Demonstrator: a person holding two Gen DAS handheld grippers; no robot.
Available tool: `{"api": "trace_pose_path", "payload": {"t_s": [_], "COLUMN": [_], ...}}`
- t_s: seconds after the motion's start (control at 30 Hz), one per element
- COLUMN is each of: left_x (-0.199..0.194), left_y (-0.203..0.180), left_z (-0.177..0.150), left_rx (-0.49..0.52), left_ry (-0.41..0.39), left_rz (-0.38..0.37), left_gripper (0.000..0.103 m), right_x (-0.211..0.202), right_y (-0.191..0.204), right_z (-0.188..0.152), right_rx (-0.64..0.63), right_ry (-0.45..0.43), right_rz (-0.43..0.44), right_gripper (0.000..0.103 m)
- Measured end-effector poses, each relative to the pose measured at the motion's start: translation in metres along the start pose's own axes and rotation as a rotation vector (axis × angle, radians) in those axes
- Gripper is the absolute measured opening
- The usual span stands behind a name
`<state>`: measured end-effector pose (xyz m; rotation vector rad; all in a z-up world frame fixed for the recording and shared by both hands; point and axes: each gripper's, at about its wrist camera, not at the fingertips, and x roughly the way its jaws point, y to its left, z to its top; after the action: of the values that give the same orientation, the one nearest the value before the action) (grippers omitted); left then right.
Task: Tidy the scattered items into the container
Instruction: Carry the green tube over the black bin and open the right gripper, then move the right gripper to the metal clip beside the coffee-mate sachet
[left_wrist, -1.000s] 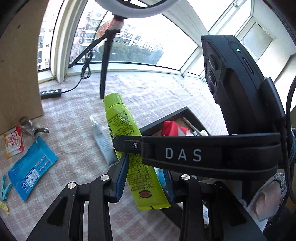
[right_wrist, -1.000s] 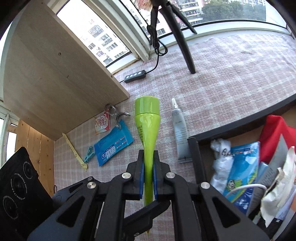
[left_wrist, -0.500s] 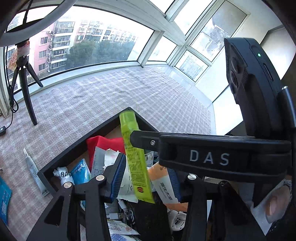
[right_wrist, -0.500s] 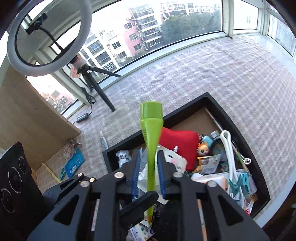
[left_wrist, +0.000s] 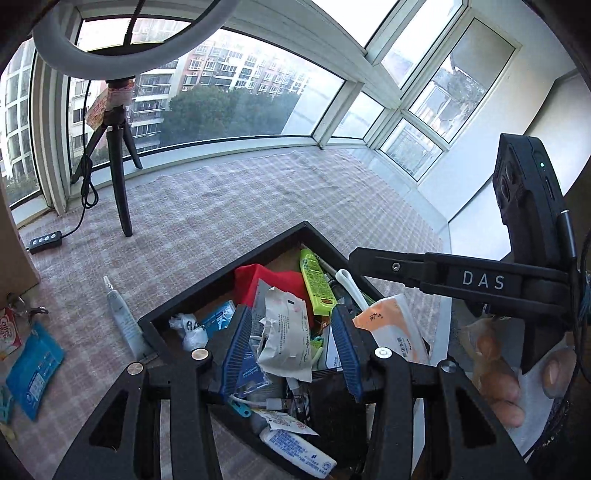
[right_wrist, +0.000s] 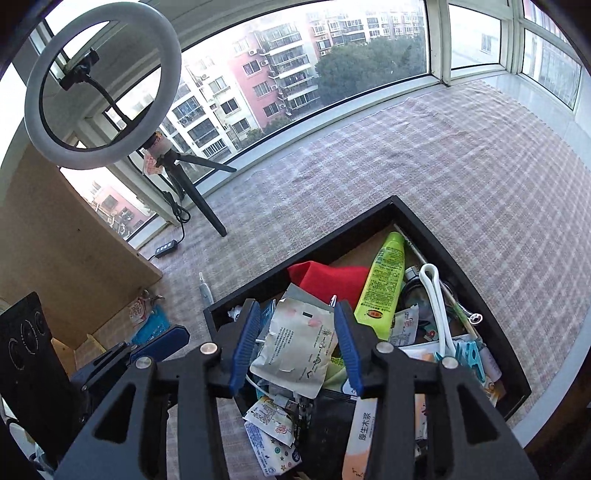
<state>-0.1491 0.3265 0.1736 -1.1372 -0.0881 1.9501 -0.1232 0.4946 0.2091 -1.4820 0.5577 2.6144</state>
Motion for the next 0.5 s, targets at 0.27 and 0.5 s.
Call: {"api": "trace_pose_path", "payload": {"t_s": [0.27,0.5], "left_x": [-0.036,-0.081], "left_y": [0.05,0.126], "left_z": [-0.037,-0.075], "left_rx": [-0.025,-0.072], "left_ry": [0.002,0.008], "left_rz": [0.124,0.307], "left_gripper": [0.048,0.048], "right_x": [0.006,0.029], "right_y": [0.049,0.099], "right_z": [-0.011,-0.029], "right_rx": [-0.1,-0.211], "right_ry": [0.018,0.051], "right_rz": [0.065,0.111], "right_gripper": [0.045,0.05]}}
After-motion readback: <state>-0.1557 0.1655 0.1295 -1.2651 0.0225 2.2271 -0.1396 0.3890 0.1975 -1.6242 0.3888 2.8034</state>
